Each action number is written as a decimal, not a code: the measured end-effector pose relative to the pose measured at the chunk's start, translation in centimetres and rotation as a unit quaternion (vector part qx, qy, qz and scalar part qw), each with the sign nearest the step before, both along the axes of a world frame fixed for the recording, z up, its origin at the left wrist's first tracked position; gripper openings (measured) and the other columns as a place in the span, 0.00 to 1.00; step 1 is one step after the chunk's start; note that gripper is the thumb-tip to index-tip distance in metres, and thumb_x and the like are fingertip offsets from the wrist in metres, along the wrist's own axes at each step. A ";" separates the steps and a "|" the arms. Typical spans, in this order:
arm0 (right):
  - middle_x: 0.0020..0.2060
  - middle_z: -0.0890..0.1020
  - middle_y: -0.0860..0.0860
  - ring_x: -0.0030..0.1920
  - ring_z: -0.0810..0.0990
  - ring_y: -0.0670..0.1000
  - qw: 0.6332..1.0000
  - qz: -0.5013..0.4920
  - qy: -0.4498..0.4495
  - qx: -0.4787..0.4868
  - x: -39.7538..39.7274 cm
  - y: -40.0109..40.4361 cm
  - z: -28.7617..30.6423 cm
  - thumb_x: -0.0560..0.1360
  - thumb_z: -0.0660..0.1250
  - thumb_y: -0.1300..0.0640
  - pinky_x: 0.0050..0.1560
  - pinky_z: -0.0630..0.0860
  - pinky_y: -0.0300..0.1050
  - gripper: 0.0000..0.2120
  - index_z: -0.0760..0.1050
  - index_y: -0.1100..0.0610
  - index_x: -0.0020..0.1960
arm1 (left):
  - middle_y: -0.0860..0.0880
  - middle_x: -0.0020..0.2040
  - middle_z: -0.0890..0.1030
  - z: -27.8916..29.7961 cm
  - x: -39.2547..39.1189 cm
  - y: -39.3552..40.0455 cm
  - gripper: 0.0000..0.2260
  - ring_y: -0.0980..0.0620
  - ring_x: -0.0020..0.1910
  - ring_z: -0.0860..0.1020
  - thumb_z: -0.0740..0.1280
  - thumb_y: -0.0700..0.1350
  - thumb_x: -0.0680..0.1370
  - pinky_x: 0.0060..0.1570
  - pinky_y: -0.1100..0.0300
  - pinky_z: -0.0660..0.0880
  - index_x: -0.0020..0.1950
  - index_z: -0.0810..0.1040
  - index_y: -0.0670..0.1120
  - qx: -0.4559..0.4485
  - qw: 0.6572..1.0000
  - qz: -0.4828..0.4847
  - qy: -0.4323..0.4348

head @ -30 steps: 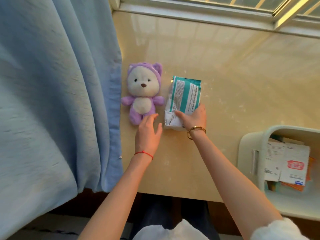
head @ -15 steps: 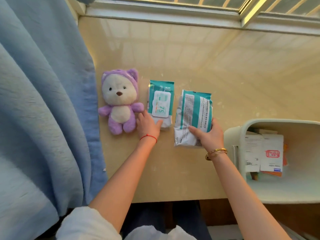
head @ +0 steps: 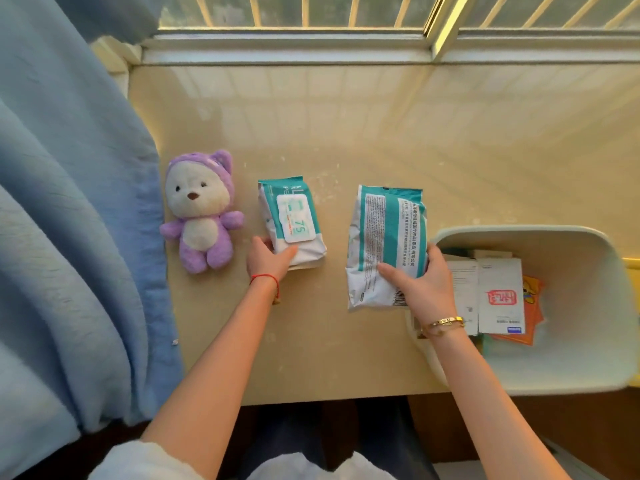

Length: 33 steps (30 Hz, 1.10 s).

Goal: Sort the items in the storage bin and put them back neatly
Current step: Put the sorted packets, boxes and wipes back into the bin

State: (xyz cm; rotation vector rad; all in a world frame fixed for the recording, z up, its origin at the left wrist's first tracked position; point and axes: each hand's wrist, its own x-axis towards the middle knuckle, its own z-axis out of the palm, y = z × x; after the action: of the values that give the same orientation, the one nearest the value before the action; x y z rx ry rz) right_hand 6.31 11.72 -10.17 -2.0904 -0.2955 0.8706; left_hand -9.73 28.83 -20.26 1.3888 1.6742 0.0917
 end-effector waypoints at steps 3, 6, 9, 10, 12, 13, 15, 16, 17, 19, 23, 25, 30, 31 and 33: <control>0.50 0.78 0.47 0.49 0.80 0.45 0.999 0.017 0.019 0.019 1.6 -1.8 1.2 0.66 0.77 0.55 0.37 0.79 0.32 0.25 0.69 0.53 0.57 | 0.41 0.59 0.79 2.2 0.8 -2.0 0.25 0.45 0.56 0.79 0.77 0.46 0.69 0.57 0.52 0.75 0.60 0.72 0.38 -0.003 0.998 0.046 -0.047; 0.49 0.79 0.47 0.48 0.80 0.44 0.999 0.036 0.005 0.031 3.7 -3.8 2.7 0.66 0.77 0.54 0.35 0.79 0.33 0.25 0.69 0.54 0.57 | 0.42 0.59 0.80 5.3 1.8 -5.2 0.25 0.48 0.53 0.80 0.77 0.43 0.68 0.58 0.51 0.76 0.61 0.72 0.40 0.007 0.987 0.105 -0.120; 0.49 0.79 0.47 0.47 0.81 0.44 0.998 0.048 -0.003 0.041 6.6 -6.9 4.1 0.66 0.77 0.54 0.38 0.80 0.37 0.24 0.69 0.54 0.56 | 0.44 0.58 0.79 9.2 3.4 -9.2 0.23 0.52 0.53 0.80 0.77 0.40 0.69 0.55 0.56 0.77 0.59 0.71 0.42 0.030 0.970 0.144 -0.194; 0.49 0.79 0.48 0.47 0.81 0.45 0.998 0.050 -0.005 0.043 7.6 -8.2 4.5 0.66 0.77 0.54 0.39 0.80 0.38 0.24 0.70 0.54 0.56 | 0.45 0.57 0.79 10.5 4.1 -10.7 0.23 0.52 0.53 0.80 0.76 0.39 0.69 0.53 0.59 0.77 0.59 0.71 0.42 0.034 0.964 0.156 -0.214; 0.50 0.79 0.49 0.48 0.81 0.47 0.998 0.044 -0.011 0.037 9.8 -10.9 4.9 0.65 0.77 0.53 0.42 0.81 0.43 0.25 0.70 0.55 0.57 | 0.46 0.57 0.79 12.9 5.8 -13.7 0.22 0.54 0.53 0.80 0.76 0.39 0.69 0.51 0.63 0.77 0.59 0.71 0.43 0.036 0.957 0.163 -0.237; 0.50 0.79 0.49 0.49 0.81 0.48 0.999 0.039 -0.014 0.030 10.9 -12.4 4.9 0.65 0.77 0.53 0.43 0.81 0.45 0.25 0.70 0.55 0.57 | 0.48 0.57 0.79 14.0 6.7 -15.3 0.22 0.56 0.53 0.80 0.76 0.40 0.69 0.49 0.64 0.78 0.60 0.71 0.43 0.033 0.956 0.159 -0.243; 0.51 0.79 0.50 0.49 0.82 0.49 0.999 0.029 -0.019 0.014 13.0 -15.2 4.6 0.65 0.77 0.53 0.45 0.81 0.47 0.25 0.69 0.55 0.57 | 0.52 0.56 0.79 15.3 8.7 -18.3 0.23 0.59 0.53 0.80 0.76 0.42 0.70 0.45 0.67 0.79 0.61 0.71 0.46 0.017 0.957 0.145 -0.252; 0.51 0.79 0.50 0.49 0.82 0.50 0.999 0.024 -0.024 0.005 13.9 -16.5 4.4 0.65 0.77 0.53 0.44 0.81 0.48 0.25 0.69 0.54 0.57 | 0.54 0.54 0.78 15.7 9.8 -19.8 0.23 0.60 0.52 0.79 0.76 0.42 0.70 0.44 0.67 0.79 0.61 0.71 0.47 0.008 0.958 0.135 -0.253; 0.51 0.79 0.50 0.49 0.82 0.50 0.999 0.019 -0.029 -0.003 14.7 -17.6 4.2 0.65 0.77 0.53 0.44 0.81 0.47 0.25 0.69 0.54 0.56 | 0.56 0.54 0.78 15.9 10.9 -21.2 0.23 0.61 0.51 0.79 0.75 0.43 0.70 0.44 0.67 0.79 0.61 0.71 0.48 0.000 0.960 0.123 -0.253; 0.52 0.79 0.51 0.49 0.81 0.51 0.999 0.007 -0.040 -0.020 16.2 -19.5 3.5 0.66 0.77 0.54 0.41 0.80 0.44 0.25 0.69 0.55 0.57 | 0.56 0.54 0.78 15.8 12.9 -23.8 0.22 0.61 0.52 0.79 0.75 0.43 0.70 0.48 0.63 0.80 0.61 0.70 0.49 -0.020 0.962 0.107 -0.252; 0.54 0.79 0.54 0.49 0.81 0.52 0.997 -0.007 -0.048 -0.062 18.7 -22.4 1.3 0.66 0.77 0.55 0.40 0.80 0.44 0.26 0.68 0.57 0.58 | 0.54 0.56 0.80 12.8 15.9 -28.3 0.22 0.58 0.53 0.80 0.76 0.45 0.69 0.53 0.54 0.80 0.59 0.71 0.52 -0.048 0.975 0.061 -0.208; 0.53 0.79 0.54 0.50 0.82 0.53 0.995 -0.005 -0.054 -0.080 19.2 -23.1 0.1 0.66 0.76 0.54 0.42 0.82 0.47 0.25 0.68 0.56 0.58 | 0.53 0.58 0.80 11.3 16.8 -29.8 0.22 0.56 0.54 0.80 0.76 0.45 0.69 0.56 0.53 0.78 0.58 0.71 0.52 -0.044 0.985 0.037 -0.165; 0.56 0.79 0.56 0.54 0.81 0.55 0.992 0.004 -0.070 -0.105 19.9 -23.5 -2.1 0.68 0.75 0.56 0.45 0.80 0.44 0.27 0.66 0.58 0.60 | 0.49 0.61 0.78 8.3 18.1 -31.9 0.23 0.51 0.58 0.78 0.75 0.44 0.70 0.60 0.51 0.75 0.61 0.71 0.48 -0.064 0.992 -0.004 -0.104; 0.57 0.79 0.56 0.55 0.80 0.55 0.992 0.001 -0.066 -0.109 20.0 -23.5 -2.5 0.68 0.75 0.56 0.46 0.79 0.44 0.27 0.66 0.59 0.61 | 0.48 0.61 0.78 8.0 18.3 -32.1 0.23 0.51 0.58 0.77 0.75 0.44 0.71 0.60 0.52 0.74 0.62 0.70 0.47 -0.064 0.993 -0.010 -0.100; 0.58 0.78 0.57 0.57 0.79 0.57 0.992 -0.004 -0.054 -0.113 20.2 -23.4 -3.0 0.68 0.75 0.57 0.51 0.79 0.47 0.29 0.65 0.59 0.63 | 0.48 0.61 0.78 7.5 18.8 -32.0 0.22 0.51 0.59 0.77 0.74 0.42 0.72 0.59 0.57 0.73 0.63 0.70 0.45 -0.063 0.994 -0.020 -0.085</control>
State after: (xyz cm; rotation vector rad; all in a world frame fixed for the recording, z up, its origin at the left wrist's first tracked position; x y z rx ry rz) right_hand 26.54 -11.71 -13.19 -2.3522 -0.2537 0.8185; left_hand 9.11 -3.18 -12.72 1.2822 1.4860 0.0787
